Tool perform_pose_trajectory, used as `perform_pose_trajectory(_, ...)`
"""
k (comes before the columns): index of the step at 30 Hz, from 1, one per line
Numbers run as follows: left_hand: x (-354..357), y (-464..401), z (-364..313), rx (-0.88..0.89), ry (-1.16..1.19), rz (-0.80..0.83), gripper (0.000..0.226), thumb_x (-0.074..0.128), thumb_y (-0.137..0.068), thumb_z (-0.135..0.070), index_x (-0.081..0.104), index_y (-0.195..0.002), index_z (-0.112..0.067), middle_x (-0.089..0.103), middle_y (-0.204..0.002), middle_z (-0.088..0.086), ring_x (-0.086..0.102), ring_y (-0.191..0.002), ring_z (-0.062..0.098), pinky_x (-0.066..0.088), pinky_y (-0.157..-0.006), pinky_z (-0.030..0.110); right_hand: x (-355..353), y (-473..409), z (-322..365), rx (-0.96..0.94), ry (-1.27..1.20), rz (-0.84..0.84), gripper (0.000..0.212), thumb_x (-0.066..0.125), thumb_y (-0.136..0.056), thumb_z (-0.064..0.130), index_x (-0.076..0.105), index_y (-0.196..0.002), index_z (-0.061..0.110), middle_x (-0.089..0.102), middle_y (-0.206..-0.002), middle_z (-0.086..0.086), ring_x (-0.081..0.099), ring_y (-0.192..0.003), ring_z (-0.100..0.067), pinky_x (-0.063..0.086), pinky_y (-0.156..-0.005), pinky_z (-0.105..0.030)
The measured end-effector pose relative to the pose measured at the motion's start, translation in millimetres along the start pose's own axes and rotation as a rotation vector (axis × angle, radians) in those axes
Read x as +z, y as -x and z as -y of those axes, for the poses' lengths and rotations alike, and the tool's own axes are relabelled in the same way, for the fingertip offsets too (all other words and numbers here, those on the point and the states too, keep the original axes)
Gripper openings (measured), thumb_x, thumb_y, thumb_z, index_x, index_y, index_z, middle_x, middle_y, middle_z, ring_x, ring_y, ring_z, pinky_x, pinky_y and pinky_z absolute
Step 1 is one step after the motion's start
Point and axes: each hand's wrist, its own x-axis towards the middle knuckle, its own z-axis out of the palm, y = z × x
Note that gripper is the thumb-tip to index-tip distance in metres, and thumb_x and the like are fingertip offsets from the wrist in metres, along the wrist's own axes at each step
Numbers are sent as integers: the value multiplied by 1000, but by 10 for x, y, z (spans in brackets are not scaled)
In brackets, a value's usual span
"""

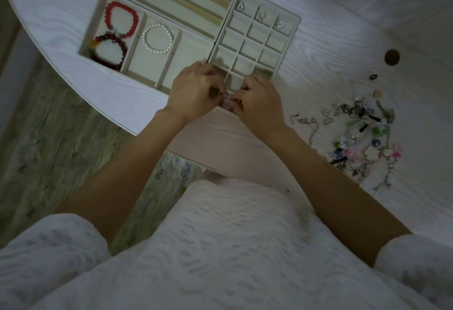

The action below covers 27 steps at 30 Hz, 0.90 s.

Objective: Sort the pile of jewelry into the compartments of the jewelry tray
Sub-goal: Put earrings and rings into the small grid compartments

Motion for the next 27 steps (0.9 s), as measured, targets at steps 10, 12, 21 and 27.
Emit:
perform_pose_trajectory(10,70,47,-32,1,7,-74,16,57,-78,-24,72,-75,-18,63,-79,6,55,-71,27,42,-58,31,57,-168,80,117,33,118,22,54,-88,16,76,-86,15,61,-85,-5,52,-82,-23,29,-66,-27)
perform_pose_trajectory(12,102,59,-47,-35,30,-94,13,59,-77,-21,71,-76,-18,64,-81,6,57,-72,27,45,-60,32,75,-162,79,109,32,111,23,53,-89,17,76,-87,15,61,-86,-6,52,-82,-23,29,-66,-27)
perform_pose_trajectory(21,82,251,-282,-109,81,-252,16,60,-83,-24,68,-91,-13,65,-85,5,56,-75,26,41,-66,32,-68,52,26,22,-207,-9,24,52,-88,16,73,-77,11,66,-67,-7,57,-62,-24,35,-62,-27)
perform_pose_trajectory(27,151,288,-947,103,346,-278,16,58,-87,-14,68,-98,-10,64,-83,2,57,-72,18,46,-67,27,-409,866,-508,98,-133,-119,13,60,-86,11,71,-92,8,66,-86,-9,56,-79,-27,44,-71,-34)
